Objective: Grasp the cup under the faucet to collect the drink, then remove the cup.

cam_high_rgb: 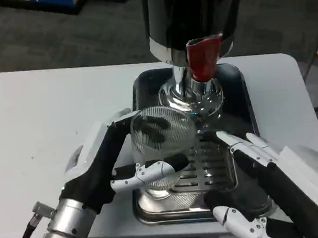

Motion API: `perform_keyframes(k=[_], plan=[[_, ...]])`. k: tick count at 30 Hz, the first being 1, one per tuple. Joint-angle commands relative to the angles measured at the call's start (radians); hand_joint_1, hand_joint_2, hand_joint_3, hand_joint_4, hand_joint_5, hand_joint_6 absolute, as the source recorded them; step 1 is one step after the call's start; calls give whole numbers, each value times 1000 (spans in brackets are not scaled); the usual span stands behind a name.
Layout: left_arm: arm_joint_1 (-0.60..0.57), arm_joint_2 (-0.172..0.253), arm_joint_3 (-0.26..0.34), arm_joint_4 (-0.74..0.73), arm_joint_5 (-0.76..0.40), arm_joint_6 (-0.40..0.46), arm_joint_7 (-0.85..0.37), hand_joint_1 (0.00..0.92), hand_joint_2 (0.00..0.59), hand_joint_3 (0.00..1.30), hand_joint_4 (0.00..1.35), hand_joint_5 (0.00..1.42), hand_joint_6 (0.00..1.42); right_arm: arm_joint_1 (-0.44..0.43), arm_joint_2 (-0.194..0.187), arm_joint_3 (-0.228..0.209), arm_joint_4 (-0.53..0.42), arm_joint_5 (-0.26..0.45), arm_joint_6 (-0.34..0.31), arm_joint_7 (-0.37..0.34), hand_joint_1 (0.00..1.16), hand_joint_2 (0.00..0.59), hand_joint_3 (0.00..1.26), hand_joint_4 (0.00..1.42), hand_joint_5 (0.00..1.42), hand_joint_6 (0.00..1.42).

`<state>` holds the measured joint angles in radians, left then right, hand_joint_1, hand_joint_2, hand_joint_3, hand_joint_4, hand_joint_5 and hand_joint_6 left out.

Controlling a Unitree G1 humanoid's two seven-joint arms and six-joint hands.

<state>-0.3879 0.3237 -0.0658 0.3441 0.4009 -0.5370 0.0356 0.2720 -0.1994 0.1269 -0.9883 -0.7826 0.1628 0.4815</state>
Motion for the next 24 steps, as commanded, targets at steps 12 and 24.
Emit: perform_keyframes(k=[12,24], plan=[[-57,13,-106,98,30,57,-20,213,187,622,558,493,92,-2,10,7,-5,-2,13,-5,244,420,93,93,26,0],[-90,31,-149,135,19,94,-73,157,182,614,472,421,58,-3,16,5,1,1,17,-10,243,420,94,95,26,0]])
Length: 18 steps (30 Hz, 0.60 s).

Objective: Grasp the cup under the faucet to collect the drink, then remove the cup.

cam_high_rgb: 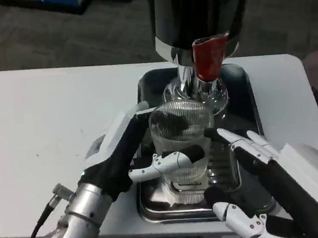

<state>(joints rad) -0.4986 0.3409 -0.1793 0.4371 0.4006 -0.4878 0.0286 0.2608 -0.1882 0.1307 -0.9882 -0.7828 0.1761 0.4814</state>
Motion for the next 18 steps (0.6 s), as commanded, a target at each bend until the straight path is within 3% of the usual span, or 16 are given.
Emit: perform_keyframes(k=[1,10,18], plan=[[19,17,-39,43,18,46,-74,154,181,614,467,418,58,8,5,2,1,1,4,-10,243,420,96,96,26,0],[31,30,-41,28,-3,42,-103,104,165,610,196,301,35,6,14,2,3,3,7,-11,242,420,102,96,26,0],[52,40,-41,-11,-4,45,-89,104,160,621,134,283,26,8,22,0,5,7,6,-13,242,420,103,106,36,0]])
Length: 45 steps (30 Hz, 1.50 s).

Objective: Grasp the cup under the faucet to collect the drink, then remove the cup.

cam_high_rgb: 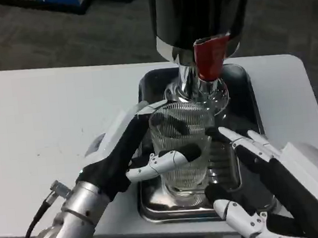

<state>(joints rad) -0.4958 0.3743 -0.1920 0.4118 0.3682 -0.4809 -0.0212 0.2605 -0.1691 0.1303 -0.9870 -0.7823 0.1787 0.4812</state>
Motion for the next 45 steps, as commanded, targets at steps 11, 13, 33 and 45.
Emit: perform_keyframes(k=[11,13,33,45], plan=[[68,17,-29,-17,54,49,-15,89,144,630,13,196,26,13,5,-1,-1,12,3,-13,242,420,103,106,36,0],[70,17,-27,-19,55,49,-13,88,143,560,1,183,26,14,6,1,-1,12,2,-15,242,420,103,106,36,0],[88,26,-31,-41,75,45,14,95,127,233,0,165,15,49,25,-9,-12,-36,3,-59,242,420,113,106,37,0],[104,31,-32,-63,99,54,26,126,116,100,0,127,0,103,95,-28,-47,-140,27,-83,222,427,168,129,50,0]])
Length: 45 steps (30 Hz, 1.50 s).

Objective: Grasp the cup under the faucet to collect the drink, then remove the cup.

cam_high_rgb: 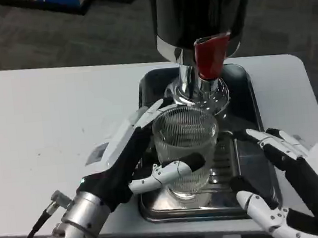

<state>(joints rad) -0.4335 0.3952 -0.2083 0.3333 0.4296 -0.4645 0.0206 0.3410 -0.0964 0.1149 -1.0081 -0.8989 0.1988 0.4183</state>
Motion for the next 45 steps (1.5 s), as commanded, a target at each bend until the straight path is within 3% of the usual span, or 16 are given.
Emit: perform_keyframes(k=[1,6,20,30,45], plan=[[44,10,-15,14,41,38,-13,127,115,86,0,127,0,24,26,-13,-27,-26,7,-19,222,427,169,129,52,0],[48,15,-12,9,53,45,-8,117,93,1,0,95,0,30,34,-16,-26,-26,-1,-18,220,427,171,129,58,0],[66,34,-7,-26,105,72,14,81,37,0,0,16,0,14,40,-3,-15,-22,-5,-9,217,427,172,137,61,0],[73,36,0,-37,118,87,18,78,36,0,0,0,0,13,43,16,-9,-24,-4,-11,217,427,172,138,61,0],[62,31,-9,-53,181,143,44,75,36,0,0,0,0,20,42,11,-15,-16,0,-8,215,427,172,151,70,0]])
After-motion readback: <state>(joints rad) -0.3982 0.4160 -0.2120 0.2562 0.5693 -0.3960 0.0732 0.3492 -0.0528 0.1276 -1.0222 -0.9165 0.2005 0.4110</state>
